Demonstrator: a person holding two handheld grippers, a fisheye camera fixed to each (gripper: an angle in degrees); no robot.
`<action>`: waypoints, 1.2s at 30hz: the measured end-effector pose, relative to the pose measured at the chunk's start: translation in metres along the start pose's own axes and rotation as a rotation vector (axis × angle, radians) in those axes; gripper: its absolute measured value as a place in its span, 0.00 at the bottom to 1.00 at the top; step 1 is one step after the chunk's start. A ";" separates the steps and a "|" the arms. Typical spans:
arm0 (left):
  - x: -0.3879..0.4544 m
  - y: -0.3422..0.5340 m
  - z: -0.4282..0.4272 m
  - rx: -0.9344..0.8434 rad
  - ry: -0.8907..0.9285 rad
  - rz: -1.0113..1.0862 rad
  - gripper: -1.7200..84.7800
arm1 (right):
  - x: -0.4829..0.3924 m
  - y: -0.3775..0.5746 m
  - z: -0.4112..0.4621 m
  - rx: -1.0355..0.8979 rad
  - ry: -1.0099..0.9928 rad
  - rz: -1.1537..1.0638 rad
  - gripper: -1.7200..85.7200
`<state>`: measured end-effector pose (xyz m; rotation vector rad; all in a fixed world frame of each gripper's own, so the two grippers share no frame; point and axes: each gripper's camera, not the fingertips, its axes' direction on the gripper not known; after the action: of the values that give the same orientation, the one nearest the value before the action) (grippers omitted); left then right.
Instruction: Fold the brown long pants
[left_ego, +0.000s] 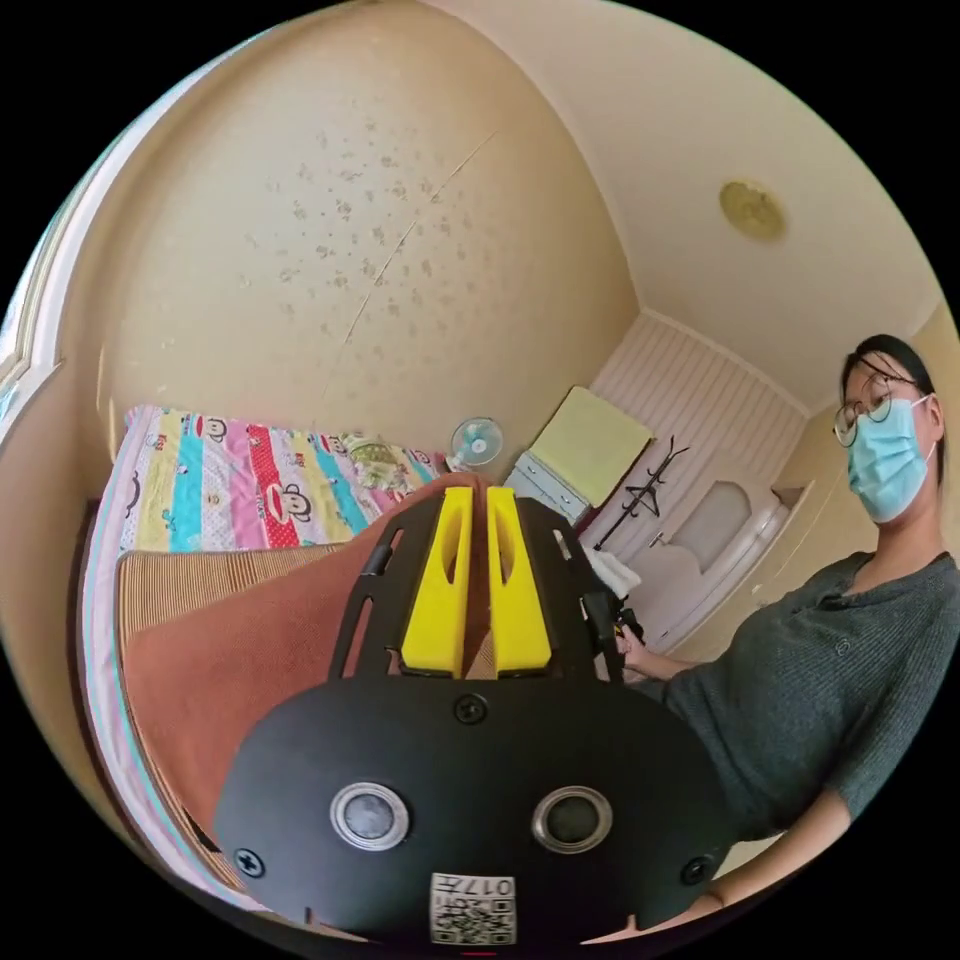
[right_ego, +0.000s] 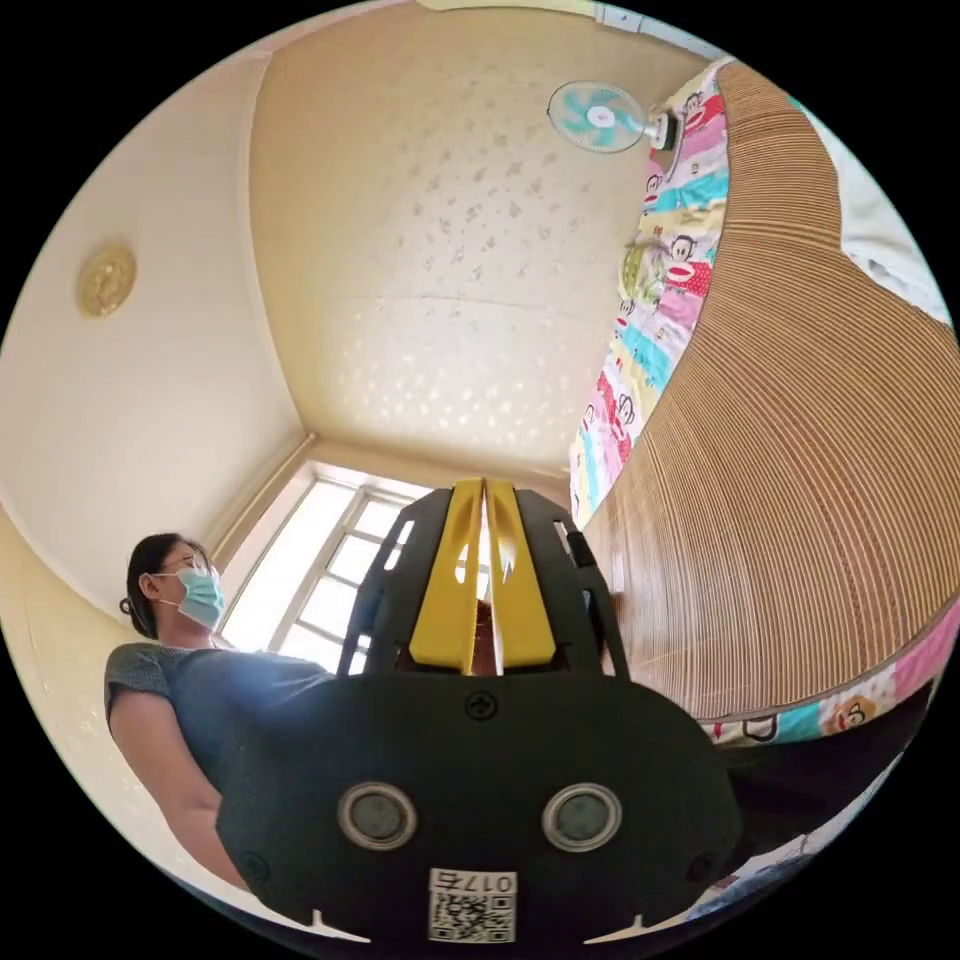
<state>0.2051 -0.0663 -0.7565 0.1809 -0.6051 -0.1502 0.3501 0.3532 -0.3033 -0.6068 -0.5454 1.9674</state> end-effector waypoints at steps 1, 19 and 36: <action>0.013 -0.002 -0.002 0.029 0.040 0.025 0.02 | -0.003 0.000 0.021 -0.107 0.020 -0.020 0.04; 0.286 0.130 0.172 -0.295 0.912 0.476 0.03 | -0.010 -0.033 0.069 -0.098 -0.540 -0.008 0.28; 0.221 0.278 0.257 -0.694 0.270 -0.126 0.14 | -0.204 0.057 0.142 -0.601 -0.768 -1.066 0.09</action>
<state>0.2605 0.1299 -0.3679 -0.4289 -0.2466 -0.4400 0.3067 0.1288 -0.1898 0.1686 -1.5744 0.9134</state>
